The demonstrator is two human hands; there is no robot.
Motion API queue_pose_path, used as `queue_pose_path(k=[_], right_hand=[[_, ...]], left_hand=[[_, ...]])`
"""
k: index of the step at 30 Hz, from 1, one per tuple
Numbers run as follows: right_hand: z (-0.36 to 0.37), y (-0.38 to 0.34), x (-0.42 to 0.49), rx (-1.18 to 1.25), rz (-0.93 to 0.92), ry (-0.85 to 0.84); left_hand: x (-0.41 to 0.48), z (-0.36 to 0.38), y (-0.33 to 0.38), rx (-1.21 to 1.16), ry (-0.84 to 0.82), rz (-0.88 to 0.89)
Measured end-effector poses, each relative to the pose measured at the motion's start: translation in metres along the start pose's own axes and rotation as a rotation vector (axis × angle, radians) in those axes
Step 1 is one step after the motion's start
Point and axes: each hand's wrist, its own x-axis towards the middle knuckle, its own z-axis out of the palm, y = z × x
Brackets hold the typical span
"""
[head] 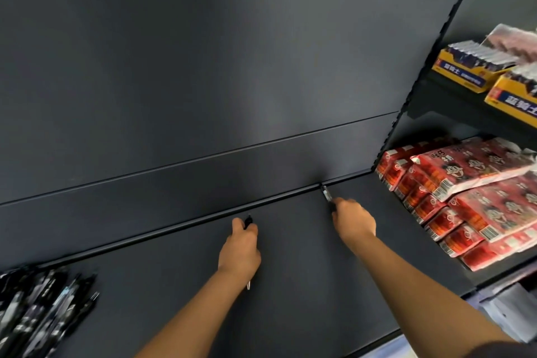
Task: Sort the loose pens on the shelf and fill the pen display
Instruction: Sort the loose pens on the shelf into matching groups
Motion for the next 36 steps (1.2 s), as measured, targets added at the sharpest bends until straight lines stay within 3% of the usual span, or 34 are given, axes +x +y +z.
queue_pose_path(k=[9, 14, 21, 29, 36], right_hand=[[-0.001, 0.002, 0.003, -0.116, -0.011, 0.008], [-0.001, -0.016, -0.008, -0.082, -0.217, 0.099], [0.007, -0.075, -0.029, 0.041, -0.538, -0.021], [0.018, -0.118, -0.050, 0.074, -0.639, -0.089], [0.016, -0.133, -0.061, 0.050, -0.663, -0.123]], left_hand=[[0.007, -0.001, 0.004, -0.014, 0.000, -0.031], [0.004, -0.007, -0.009, -0.015, -0.011, -0.061], [-0.014, -0.027, -0.057, 0.032, 0.044, -0.153], [-0.037, -0.044, -0.100, 0.070, 0.099, -0.282], [-0.040, -0.041, -0.125, 0.125, 0.172, -0.245]])
